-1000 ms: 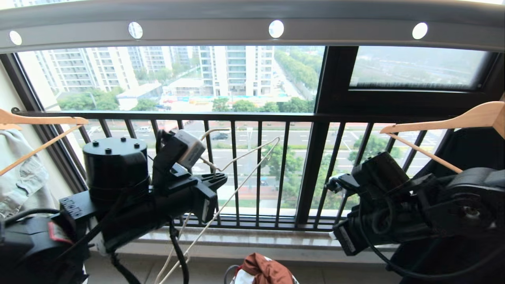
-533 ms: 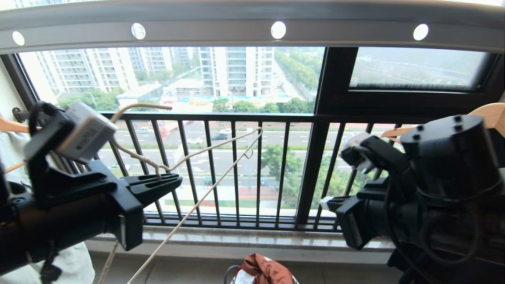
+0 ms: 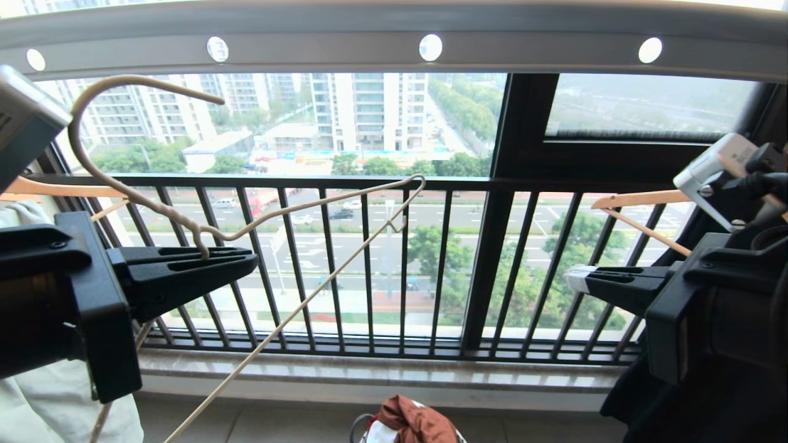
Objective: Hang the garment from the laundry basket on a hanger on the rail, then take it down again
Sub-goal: Hang the clothes rack on the clothesline
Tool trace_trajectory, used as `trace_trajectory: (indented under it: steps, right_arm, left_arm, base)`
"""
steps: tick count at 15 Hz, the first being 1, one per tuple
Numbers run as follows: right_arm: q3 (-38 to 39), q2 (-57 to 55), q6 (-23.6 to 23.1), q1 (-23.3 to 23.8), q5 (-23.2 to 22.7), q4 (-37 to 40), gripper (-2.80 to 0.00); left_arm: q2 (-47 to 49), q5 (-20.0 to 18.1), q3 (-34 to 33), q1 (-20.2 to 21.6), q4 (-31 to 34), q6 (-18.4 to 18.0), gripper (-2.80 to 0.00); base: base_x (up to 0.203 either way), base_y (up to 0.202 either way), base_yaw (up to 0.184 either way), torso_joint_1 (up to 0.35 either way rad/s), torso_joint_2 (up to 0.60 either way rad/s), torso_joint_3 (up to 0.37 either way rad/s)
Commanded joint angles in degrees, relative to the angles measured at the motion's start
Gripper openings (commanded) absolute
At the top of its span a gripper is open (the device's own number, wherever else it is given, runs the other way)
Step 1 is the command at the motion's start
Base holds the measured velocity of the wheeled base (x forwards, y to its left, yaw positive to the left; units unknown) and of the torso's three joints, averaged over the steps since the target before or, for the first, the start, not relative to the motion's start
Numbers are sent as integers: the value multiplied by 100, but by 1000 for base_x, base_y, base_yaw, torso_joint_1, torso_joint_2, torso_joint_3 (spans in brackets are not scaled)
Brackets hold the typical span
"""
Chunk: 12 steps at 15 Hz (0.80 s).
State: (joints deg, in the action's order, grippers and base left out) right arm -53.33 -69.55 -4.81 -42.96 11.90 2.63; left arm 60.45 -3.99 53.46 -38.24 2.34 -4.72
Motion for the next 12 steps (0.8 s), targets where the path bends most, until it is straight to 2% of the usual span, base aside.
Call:
trace_trajectory:
  steps: [1,5,7,9,12]
  right_arm:
    - [16,354,-98,-2,5,-17,-280]
    - [-28,559,-231,-99,-3,-263,-280]
    - [-28,566,-248,-138,-3,-245,-280]
    - [-28,566,-249,-222,6,-225,-280]
    - [-24,557,-257,-251,6,-211,-280]
  left_arm:
    - [448,4,377,-77,11,0,-280]
    - [1236,115,1151,-291,18,42,-280]
    - [1583,426,1478,-664,13,56,-280]
    - [1782,519,1699,-776,2,160,-280]
    - [2031,957,1953,-860,31,322,-280]
  base:
    - [0,0,0,0,0,0]
    - [0,0,0,0,0,0]
    - [0,0,0,0,0,0]
    - [0,0,0,0,0,0]
    - [0,0,0,0,0,0]
